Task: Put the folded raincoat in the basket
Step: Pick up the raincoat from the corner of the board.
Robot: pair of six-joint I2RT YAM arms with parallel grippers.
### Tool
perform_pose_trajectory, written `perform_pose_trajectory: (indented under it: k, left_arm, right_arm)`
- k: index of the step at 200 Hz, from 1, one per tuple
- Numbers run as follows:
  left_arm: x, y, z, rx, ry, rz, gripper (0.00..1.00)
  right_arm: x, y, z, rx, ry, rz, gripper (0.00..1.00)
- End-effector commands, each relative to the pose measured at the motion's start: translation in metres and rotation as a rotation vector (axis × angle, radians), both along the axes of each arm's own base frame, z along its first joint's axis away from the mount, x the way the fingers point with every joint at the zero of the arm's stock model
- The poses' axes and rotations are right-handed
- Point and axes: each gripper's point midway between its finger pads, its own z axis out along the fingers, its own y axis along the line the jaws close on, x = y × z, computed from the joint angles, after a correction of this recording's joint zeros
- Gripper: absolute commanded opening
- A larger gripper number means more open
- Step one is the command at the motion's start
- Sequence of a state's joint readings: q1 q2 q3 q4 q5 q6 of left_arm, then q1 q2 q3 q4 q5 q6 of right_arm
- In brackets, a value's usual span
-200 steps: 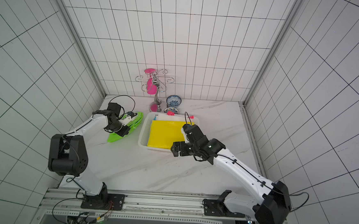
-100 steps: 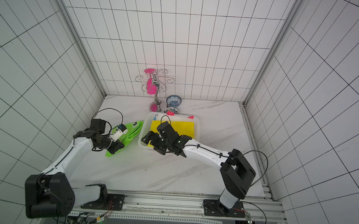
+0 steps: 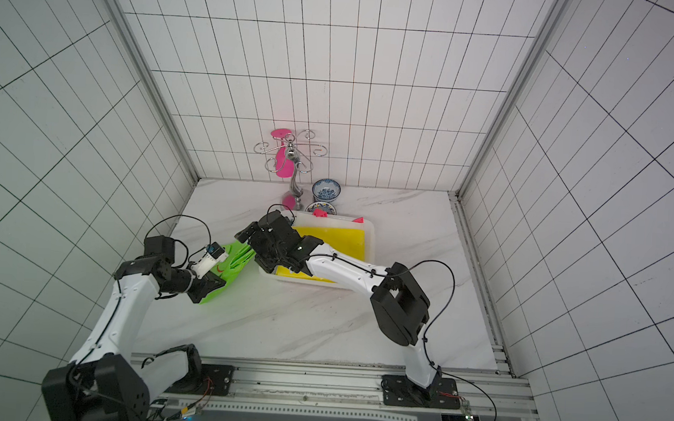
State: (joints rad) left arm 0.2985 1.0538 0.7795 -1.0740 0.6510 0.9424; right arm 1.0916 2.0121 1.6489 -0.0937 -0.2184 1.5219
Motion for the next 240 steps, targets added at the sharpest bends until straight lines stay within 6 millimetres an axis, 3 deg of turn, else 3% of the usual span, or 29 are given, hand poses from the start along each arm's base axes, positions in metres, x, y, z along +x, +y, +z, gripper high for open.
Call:
perform_pose_trajectory:
  k: [1, 42, 72, 111, 153, 170, 191, 204, 210, 240]
  left_arm:
    - [-0.007, -0.01, 0.01, -0.025, -0.071, -0.064, 0.0]
    - [-0.01, -0.014, 0.017, -0.026, -0.129, -0.082, 0.0]
    - [-0.022, -0.021, 0.018, -0.021, -0.16, -0.16, 0.0]
    - [-0.022, -0.013, 0.017, 0.06, -0.197, -0.172, 0.0]
    - [-0.022, -0.011, 0.019, 0.07, -0.189, -0.156, 0.0]
    - [-0.025, -0.015, 0.026, 0.049, -0.192, -0.158, 0.17]
    - [-0.034, -0.023, 0.037, 0.017, -0.202, -0.187, 0.46]
    - [-0.037, -0.027, 0.043, -0.009, -0.202, -0.197, 0.5]
    - [-0.036, -0.028, 0.045, -0.021, -0.204, -0.195, 0.56]
    - [-0.027, -0.032, 0.058, -0.084, -0.221, -0.155, 0.58]
  right_arm:
    - [0.005, 0.007, -0.014, -0.01, 0.062, -0.053, 0.99]
    - [0.006, 0.011, -0.03, -0.039, 0.094, -0.065, 0.99]
    - [0.008, 0.027, -0.029, -0.02, 0.104, -0.033, 0.98]
    - [0.003, 0.034, -0.033, -0.032, 0.102, 0.005, 0.63]
    - [0.002, 0.021, -0.027, -0.084, 0.034, 0.034, 0.21]
    - [0.006, 0.016, -0.013, -0.092, -0.05, 0.042, 0.09]
    - [0.011, 0.004, 0.006, -0.115, -0.139, 0.044, 0.0]
    - [0.018, -0.001, 0.02, -0.118, -0.206, 0.054, 0.0]
    - [0.02, -0.003, 0.027, -0.115, -0.235, 0.064, 0.0]
    - [0.032, -0.021, 0.044, -0.136, -0.352, 0.111, 0.0]
